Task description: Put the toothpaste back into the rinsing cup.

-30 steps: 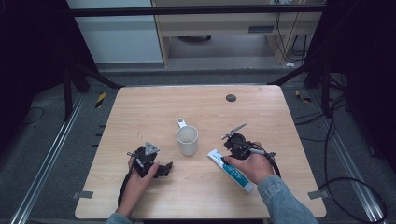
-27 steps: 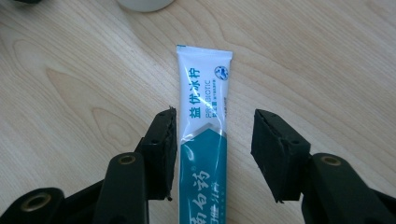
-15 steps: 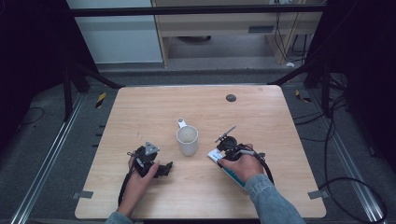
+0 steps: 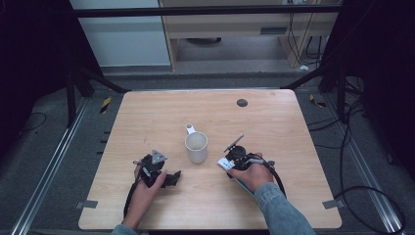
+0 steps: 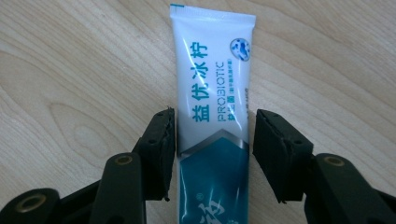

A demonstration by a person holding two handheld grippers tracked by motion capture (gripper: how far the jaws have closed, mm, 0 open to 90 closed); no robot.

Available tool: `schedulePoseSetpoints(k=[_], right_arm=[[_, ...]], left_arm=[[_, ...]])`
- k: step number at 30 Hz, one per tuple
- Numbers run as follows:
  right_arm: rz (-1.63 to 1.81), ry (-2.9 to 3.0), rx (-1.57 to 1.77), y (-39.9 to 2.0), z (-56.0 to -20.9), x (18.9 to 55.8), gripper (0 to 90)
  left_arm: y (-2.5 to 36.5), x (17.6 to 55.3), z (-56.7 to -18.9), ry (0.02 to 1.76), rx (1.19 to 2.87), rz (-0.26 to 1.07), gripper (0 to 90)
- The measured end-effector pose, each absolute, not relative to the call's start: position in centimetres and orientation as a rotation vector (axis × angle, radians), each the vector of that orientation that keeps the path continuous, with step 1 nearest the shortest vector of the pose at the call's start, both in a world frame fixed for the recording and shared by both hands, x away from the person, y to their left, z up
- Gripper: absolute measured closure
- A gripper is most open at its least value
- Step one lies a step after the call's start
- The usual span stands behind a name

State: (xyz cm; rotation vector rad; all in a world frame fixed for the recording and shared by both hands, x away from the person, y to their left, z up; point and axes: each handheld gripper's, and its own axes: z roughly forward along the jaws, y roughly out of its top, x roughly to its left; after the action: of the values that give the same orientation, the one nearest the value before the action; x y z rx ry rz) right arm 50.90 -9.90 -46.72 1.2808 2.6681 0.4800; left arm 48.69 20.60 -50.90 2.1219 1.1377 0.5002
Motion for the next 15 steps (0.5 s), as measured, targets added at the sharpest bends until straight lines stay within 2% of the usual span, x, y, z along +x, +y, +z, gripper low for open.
schedulePoseSetpoints(k=[15], right_arm=[[0.486,2.677,1.284,-9.83,-46.96,50.96,52.9]], left_arm=[[20.6,48.69,-50.89,1.138,2.122,0.499,0.0]])
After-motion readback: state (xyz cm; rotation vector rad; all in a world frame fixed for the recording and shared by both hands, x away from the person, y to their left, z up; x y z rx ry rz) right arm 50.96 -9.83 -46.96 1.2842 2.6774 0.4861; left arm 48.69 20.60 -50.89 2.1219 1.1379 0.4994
